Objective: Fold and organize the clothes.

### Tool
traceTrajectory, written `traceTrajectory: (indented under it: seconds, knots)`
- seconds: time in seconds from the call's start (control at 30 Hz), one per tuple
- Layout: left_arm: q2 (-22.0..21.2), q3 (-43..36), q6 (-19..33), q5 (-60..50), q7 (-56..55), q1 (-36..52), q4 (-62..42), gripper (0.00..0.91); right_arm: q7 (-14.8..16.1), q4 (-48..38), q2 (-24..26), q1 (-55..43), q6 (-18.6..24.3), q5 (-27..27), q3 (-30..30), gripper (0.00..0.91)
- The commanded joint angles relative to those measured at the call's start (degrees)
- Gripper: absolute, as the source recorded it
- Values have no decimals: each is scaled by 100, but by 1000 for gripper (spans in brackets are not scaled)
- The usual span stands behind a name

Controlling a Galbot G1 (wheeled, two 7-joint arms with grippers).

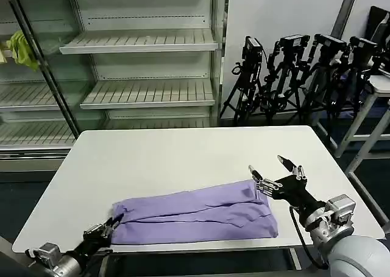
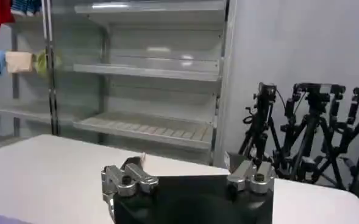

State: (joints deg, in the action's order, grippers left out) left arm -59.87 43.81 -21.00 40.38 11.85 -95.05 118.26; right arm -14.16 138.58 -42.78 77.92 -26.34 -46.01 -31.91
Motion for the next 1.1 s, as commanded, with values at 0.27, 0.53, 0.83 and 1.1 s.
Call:
traceTrajectory:
  seconds: [0.27,0.53,0.83,1.1]
  knots:
    - [1141,903,3,163,12,273,-985,101,38,-187,-64,-150,37,21,178,907]
    - [1707,1373,7,213,24,239,-1371,101,63,-265,-91,-235,63,12,234,907]
    - [1493,1184,-203,697,-88,258,-445,101,48,-338,-80,-272,113,17,102,907]
    - [1089,313,-403,1141,-302,443,475,101,38,-376,38,-142,123,3,-169,907]
